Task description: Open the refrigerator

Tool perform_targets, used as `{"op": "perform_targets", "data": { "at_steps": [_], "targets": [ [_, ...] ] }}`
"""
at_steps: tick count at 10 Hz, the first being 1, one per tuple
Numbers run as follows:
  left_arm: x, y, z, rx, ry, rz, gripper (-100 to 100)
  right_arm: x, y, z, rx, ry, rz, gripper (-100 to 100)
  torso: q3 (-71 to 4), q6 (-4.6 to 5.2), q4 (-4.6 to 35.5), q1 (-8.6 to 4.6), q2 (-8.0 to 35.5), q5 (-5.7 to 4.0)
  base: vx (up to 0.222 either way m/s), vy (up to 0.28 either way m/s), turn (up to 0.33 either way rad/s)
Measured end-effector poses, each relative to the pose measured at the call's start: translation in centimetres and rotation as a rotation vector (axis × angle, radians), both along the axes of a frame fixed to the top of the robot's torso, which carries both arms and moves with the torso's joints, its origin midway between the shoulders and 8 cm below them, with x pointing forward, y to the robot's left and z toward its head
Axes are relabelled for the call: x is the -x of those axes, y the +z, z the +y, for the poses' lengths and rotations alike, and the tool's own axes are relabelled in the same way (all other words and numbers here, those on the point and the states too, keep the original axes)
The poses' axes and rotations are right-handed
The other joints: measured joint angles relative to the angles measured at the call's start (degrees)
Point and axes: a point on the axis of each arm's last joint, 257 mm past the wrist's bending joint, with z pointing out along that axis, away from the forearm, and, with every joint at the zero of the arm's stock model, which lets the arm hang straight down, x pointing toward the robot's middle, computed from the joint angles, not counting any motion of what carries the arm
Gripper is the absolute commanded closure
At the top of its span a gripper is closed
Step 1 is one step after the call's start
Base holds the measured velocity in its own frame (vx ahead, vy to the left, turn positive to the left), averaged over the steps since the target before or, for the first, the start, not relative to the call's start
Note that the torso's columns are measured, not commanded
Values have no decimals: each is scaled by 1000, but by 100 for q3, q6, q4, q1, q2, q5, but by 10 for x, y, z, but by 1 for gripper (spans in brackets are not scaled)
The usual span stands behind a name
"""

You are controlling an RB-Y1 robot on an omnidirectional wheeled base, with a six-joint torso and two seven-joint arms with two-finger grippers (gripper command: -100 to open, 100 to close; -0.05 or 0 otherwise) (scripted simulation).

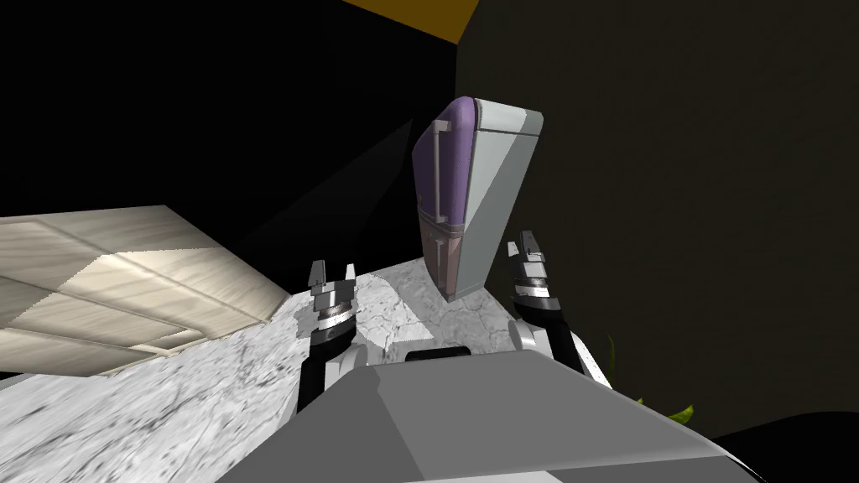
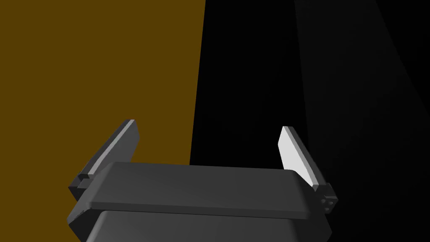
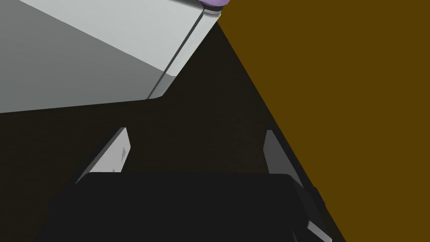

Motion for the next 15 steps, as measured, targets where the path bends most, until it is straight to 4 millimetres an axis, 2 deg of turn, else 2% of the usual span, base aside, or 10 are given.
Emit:
{"op": "perform_targets", "data": {
  "at_steps": [2, 9, 10, 12, 15],
  "targets": [
    [0, 0, 0, 0, 0, 0, 0, 0, 0, 0, 0, 0, 0, 0, -1200, 0, 600, 0, 597, 0, 0, 0, 0],
    [0, 0, 0, 0, 0, 0, 0, 0, 0, 0, 0, 0, 0, 0, -7073, 0, 3537, 0, 3539, 0, 0, 0, 0],
    [0, 0, 0, 0, 0, 0, 0, 0, 0, 0, 0, 0, 0, -100, -7919, 0, 3960, 0, 3962, 0, 22, 6, -57],
    [0, 0, 0, 0, 0, 0, 0, -2, 2, 10, 65, 24, 0, -100, -8431, 0, 4203, 4, 4200, 1, 44, 17, -89],
    [0, 0, 0, 0, 0, 0, 0, -6, 10, 29, 193, 56, -20, -100, -8464, -1, 4225, 6, 4217, 2, 86, 39, -132]
  ]
}}
